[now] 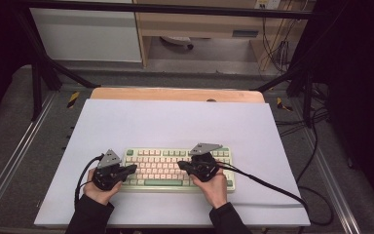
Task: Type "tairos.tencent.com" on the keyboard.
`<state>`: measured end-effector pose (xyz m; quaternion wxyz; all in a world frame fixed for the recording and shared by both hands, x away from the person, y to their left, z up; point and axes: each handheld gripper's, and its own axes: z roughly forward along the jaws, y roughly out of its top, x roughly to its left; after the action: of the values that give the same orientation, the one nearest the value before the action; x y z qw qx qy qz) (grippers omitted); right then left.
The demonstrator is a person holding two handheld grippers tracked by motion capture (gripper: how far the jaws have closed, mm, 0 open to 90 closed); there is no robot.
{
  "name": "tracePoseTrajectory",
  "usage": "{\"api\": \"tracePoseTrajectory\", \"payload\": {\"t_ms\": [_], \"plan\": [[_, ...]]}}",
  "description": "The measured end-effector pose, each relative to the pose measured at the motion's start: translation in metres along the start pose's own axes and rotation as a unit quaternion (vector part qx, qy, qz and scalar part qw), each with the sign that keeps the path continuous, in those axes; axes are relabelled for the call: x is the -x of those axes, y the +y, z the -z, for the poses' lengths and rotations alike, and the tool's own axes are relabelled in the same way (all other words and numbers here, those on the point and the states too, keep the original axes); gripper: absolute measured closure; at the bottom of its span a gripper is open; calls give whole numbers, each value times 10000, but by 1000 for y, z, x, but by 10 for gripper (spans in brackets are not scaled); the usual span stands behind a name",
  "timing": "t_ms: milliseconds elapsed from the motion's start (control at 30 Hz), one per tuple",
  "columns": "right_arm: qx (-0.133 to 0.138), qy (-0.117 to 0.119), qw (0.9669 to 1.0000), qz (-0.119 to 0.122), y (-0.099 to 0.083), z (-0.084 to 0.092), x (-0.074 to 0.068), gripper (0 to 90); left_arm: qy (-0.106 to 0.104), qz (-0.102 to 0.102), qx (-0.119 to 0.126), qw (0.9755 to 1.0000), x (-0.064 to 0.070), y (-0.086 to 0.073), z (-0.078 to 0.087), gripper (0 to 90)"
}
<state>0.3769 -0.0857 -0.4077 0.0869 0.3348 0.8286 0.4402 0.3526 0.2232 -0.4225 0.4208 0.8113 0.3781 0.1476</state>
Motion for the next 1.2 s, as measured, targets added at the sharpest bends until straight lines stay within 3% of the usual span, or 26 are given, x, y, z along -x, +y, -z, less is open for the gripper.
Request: {"api": "tracePoseTrajectory", "payload": {"t_ms": [533,967,1200], "plan": [[-201,-165,9997,-3,0,-26,3,900,-2,-8,-4,10000,0,0,0,900],[-295,-205,9993,28,-5,-34,5,900,-8,-14,-1,10000,0,0,0,900],[-143,-128,9998,22,-1,-26,3,900,-2,-9,14,10000,0,0,1,900]]}}
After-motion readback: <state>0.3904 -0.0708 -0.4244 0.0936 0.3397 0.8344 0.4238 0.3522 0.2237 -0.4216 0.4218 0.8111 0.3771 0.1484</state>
